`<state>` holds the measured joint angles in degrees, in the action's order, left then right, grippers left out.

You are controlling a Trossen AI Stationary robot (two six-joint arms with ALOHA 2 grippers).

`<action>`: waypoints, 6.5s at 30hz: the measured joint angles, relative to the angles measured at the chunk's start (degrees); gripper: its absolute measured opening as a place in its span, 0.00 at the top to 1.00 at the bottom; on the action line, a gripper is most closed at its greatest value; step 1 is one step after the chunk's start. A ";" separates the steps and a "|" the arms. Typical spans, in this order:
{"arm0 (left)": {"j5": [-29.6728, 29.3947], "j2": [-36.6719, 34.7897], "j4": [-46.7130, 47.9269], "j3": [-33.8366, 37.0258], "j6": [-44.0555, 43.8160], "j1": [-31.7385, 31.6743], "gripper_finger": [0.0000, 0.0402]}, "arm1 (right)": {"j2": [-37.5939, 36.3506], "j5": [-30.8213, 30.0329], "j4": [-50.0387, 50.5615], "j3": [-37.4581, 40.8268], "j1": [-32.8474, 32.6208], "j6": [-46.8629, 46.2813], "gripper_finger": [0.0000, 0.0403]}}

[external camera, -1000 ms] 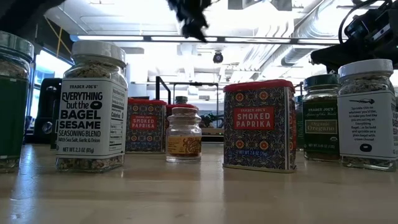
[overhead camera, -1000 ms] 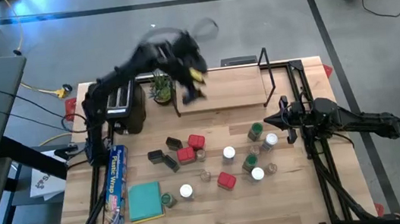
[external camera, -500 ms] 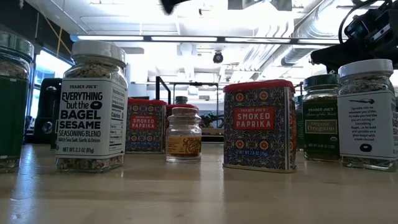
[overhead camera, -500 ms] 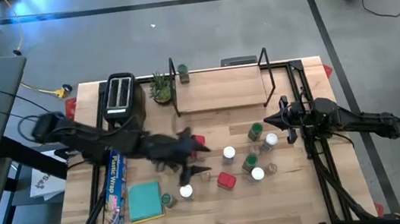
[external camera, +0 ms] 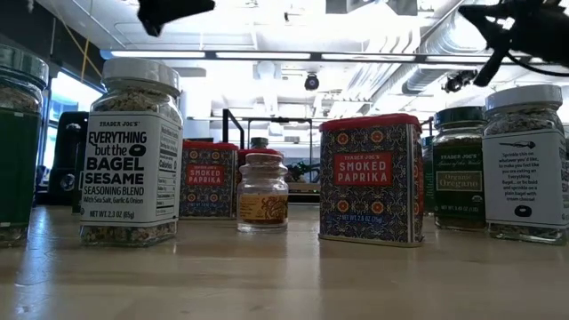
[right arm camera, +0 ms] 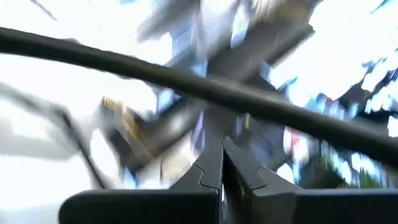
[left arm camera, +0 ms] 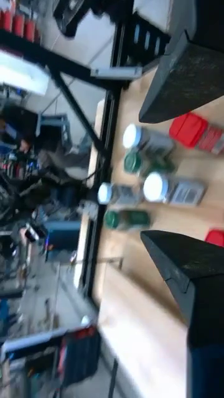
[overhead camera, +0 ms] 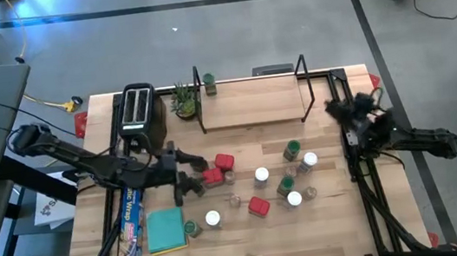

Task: Shelf spices
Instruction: Put the top right green seasoning bottle on the shelf aligned with the other green seasoning bottle

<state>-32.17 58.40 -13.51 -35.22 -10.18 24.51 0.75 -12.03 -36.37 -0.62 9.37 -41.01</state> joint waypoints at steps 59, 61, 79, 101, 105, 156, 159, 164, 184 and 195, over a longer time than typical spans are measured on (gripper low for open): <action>-12.07 -5.17 17.11 0.02 -3.21 3.72 0.28 | 66.24 7.62 57.85 -60.60 -9.35 42.12 1.00; -12.07 -5.17 16.94 0.02 -3.21 3.70 0.28 | 67.26 7.77 57.72 -60.61 -9.35 41.79 1.00; -11.97 -5.17 16.65 0.02 -3.26 3.63 0.28 | 73.61 18.80 70.01 -61.38 -6.63 34.45 0.99; -12.87 -5.17 16.63 0.02 -3.19 3.61 0.28 | 73.59 15.06 94.35 -64.13 -5.22 41.56 0.80; -13.41 -5.17 16.67 0.01 -3.24 3.60 0.28 | 74.47 12.59 96.47 -64.13 -5.10 44.48 0.62; -11.86 -10.93 18.46 0.00 -5.48 4.11 0.28 | 102.77 0.11 100.41 -100.24 0.67 56.02 0.52; -11.63 -13.07 18.65 0.00 -5.76 4.11 0.28 | 110.70 4.95 104.25 -111.75 4.14 56.04 0.52; -11.86 -14.65 19.14 0.00 -6.10 4.11 0.28 | 122.97 7.83 111.38 -127.82 8.66 55.09 0.52; -11.92 -14.06 19.82 -0.02 -7.28 4.11 0.28 | 131.37 8.25 105.54 -131.54 11.63 57.99 0.37; -11.41 -14.06 20.06 -0.02 -7.74 4.11 0.28 | 131.17 8.48 98.06 -131.54 11.58 60.57 0.35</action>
<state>-43.59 44.34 6.54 -35.24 -17.91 28.62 131.93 -3.55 61.69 -132.16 20.95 19.55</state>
